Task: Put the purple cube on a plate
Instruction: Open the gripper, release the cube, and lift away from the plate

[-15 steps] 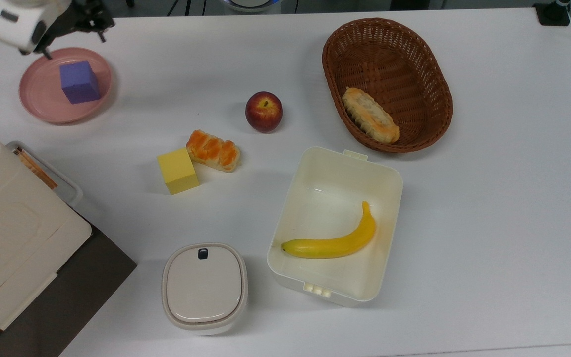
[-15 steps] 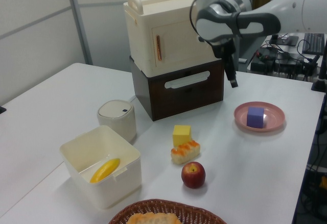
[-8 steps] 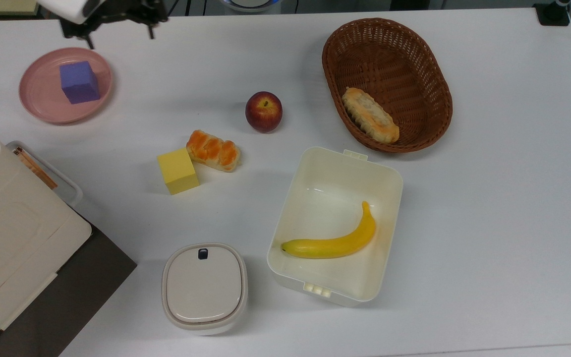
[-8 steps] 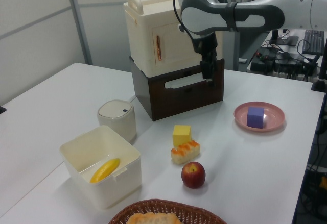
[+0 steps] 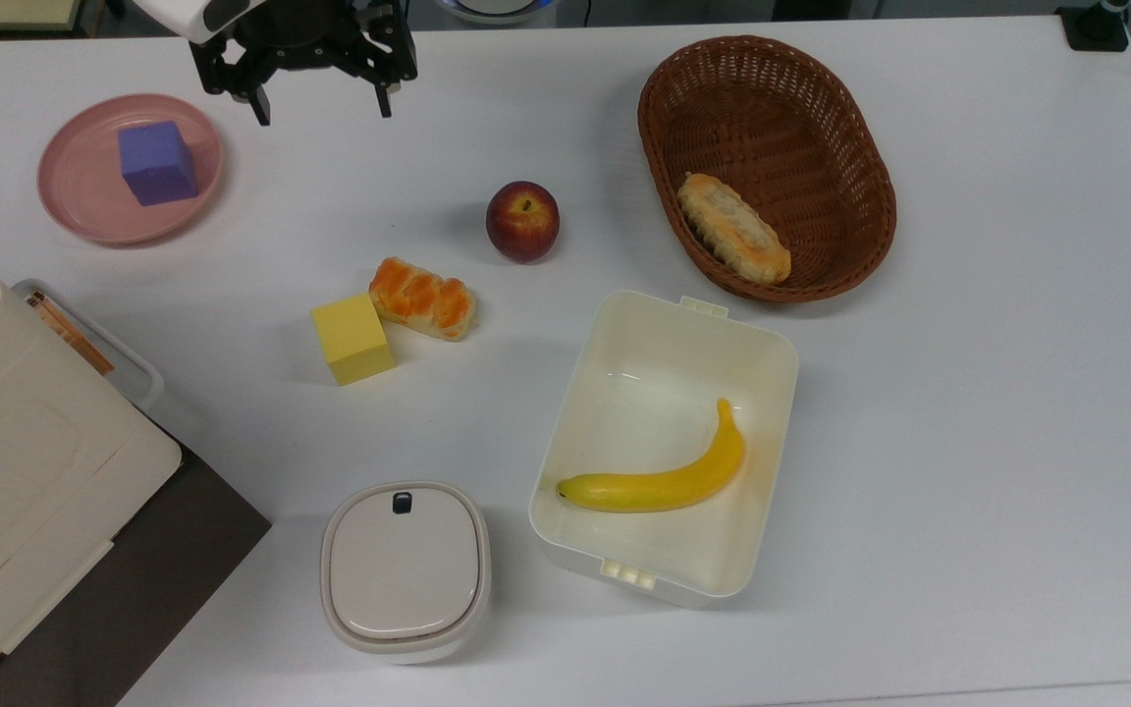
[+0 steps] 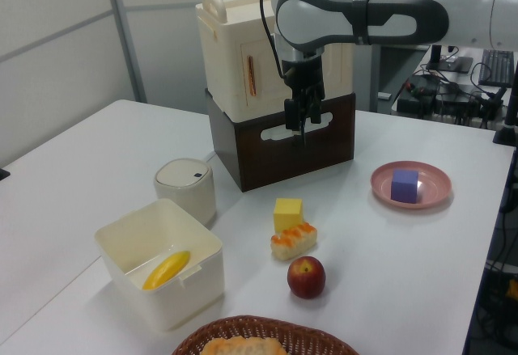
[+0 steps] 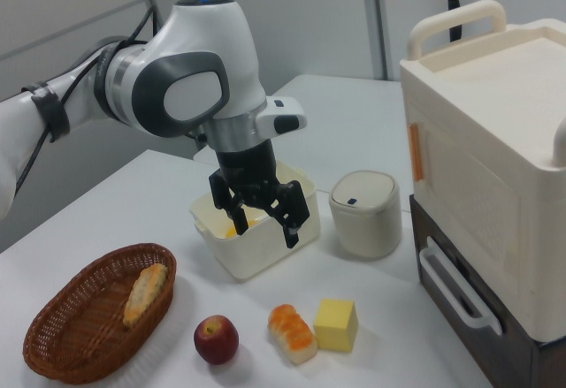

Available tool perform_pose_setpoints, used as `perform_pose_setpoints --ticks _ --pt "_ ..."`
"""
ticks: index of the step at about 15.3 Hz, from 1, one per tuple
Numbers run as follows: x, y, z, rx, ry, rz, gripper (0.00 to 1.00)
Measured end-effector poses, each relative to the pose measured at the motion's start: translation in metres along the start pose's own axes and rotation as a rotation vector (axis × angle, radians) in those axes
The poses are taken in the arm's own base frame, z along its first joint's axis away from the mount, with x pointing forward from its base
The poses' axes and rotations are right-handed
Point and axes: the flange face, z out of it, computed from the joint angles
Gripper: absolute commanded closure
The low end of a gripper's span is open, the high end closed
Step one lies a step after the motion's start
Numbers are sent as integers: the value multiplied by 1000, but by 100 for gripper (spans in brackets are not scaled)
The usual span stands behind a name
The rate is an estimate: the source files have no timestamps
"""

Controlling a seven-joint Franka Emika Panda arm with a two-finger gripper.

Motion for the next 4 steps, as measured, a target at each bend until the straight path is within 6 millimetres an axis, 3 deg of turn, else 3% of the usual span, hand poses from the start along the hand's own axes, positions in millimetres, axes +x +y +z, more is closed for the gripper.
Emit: perform_pose_setpoints --ticks 4 --pt "0 4 0 -3 8 10 0"
